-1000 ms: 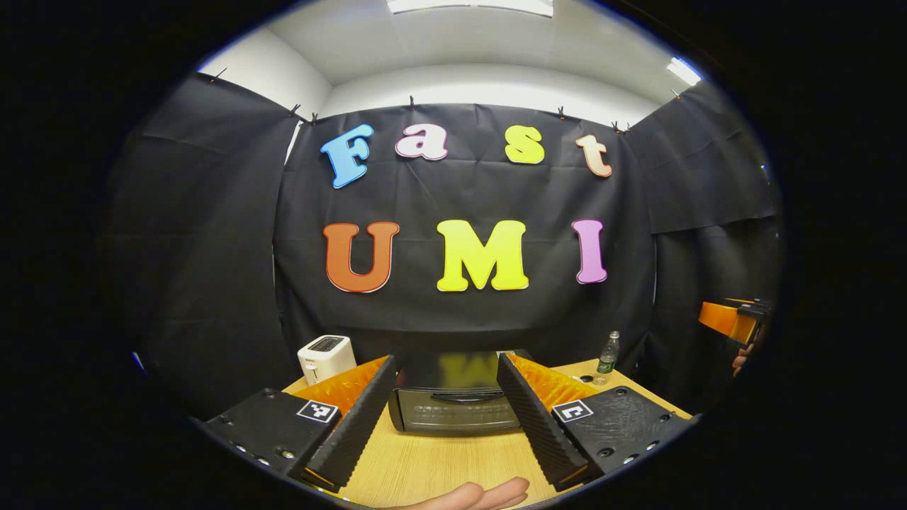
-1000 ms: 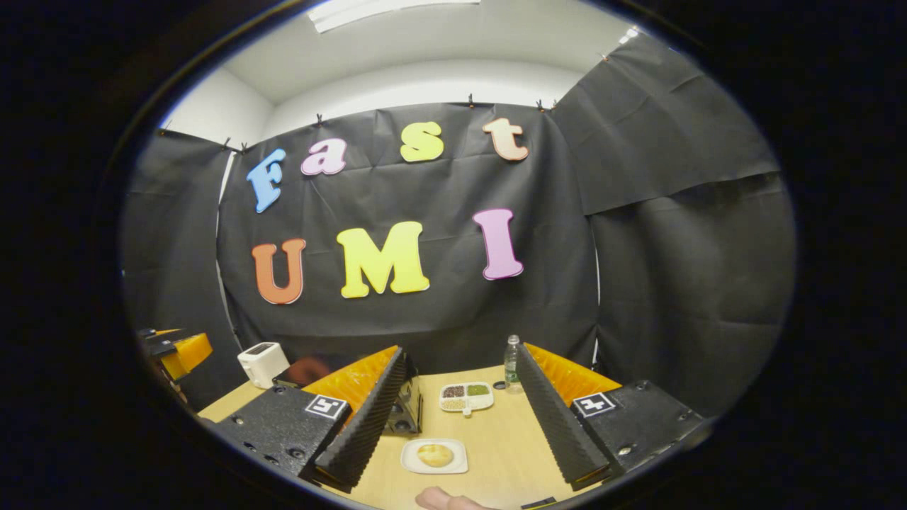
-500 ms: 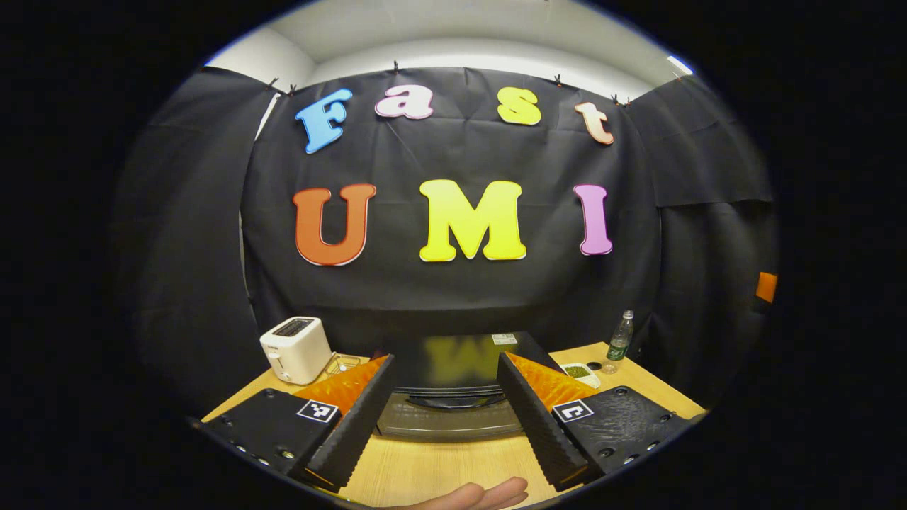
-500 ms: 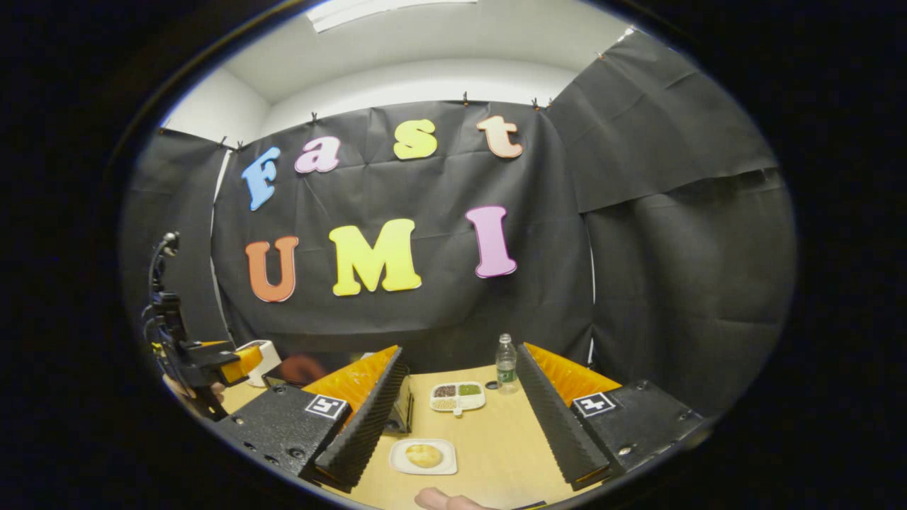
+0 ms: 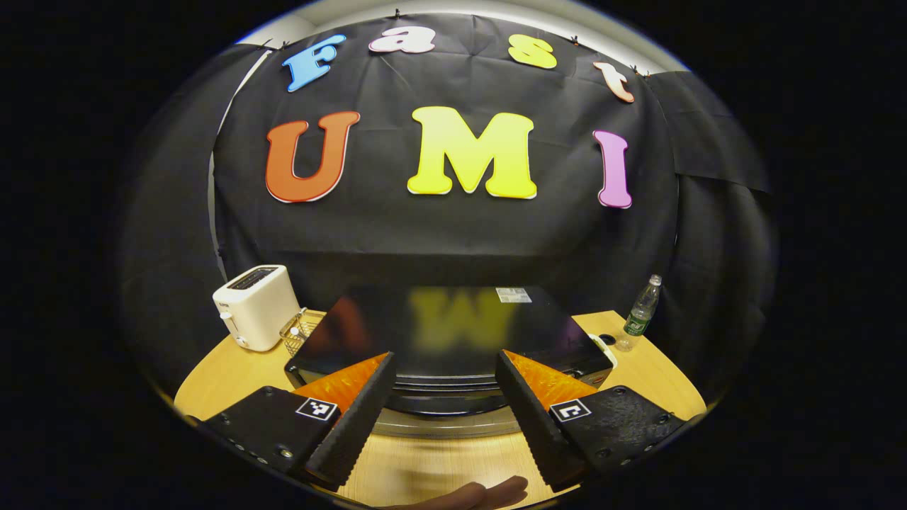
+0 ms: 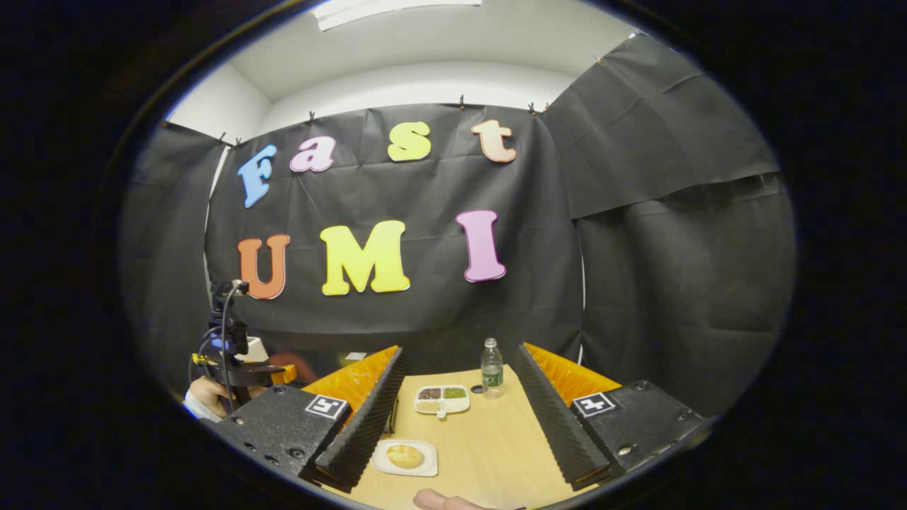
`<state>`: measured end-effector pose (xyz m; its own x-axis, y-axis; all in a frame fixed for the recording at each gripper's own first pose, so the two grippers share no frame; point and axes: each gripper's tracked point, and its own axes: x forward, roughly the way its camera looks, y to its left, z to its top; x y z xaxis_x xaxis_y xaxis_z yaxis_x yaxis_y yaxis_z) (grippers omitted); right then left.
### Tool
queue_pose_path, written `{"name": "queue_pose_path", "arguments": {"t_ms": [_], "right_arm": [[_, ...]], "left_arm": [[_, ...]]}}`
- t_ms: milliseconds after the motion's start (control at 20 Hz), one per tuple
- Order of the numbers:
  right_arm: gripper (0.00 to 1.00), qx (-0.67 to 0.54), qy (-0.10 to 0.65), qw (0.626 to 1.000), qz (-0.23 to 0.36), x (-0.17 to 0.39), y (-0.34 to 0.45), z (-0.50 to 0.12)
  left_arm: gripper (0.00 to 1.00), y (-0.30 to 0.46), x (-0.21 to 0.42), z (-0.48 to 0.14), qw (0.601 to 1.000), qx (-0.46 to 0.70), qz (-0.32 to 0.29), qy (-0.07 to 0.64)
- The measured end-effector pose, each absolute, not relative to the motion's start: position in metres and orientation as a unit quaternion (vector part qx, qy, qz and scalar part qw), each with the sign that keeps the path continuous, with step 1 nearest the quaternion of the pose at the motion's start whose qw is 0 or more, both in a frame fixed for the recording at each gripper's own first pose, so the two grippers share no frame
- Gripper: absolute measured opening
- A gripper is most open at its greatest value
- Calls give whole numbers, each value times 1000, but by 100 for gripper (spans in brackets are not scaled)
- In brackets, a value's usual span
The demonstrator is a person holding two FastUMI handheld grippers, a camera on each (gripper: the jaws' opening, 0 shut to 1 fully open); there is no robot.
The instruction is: Open the electric oven with the left hand, put the food in, and close the electric oven.
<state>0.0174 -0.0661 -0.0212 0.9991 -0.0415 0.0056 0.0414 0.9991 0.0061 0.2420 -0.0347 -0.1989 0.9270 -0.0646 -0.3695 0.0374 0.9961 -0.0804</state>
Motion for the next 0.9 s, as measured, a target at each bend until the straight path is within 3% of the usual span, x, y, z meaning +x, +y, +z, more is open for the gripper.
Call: {"name": "queue_pose_path", "arguments": {"t_ms": [200,250,350,400,550,650,900], "right_arm": [[95,5,-3,1000,-20,17,-68,-23],[100,6,-3,1000,-20,17,-69,-24],[94,6,0,1000,-20,18,-69,-27],[100,6,1,1000,-20,17,-70,-29],[100,5,5,1000,-19,15,-66,-31],[94,0,7,1000,-18,13,-64,-33],[100,-15,9,1000,-16,8,-58,-40]], "left_arm": [[93,-40,249,-226,974,-21,-26,225],[93,-39,248,-228,973,-16,-22,228],[96,-40,246,-229,973,-7,-24,230],[96,-40,248,-227,974,-9,-24,224],[97,-40,240,-229,973,-18,-15,228],[96,-42,233,-230,975,-3,-13,223],[98,-42,211,-233,978,-8,-22,208]]}}
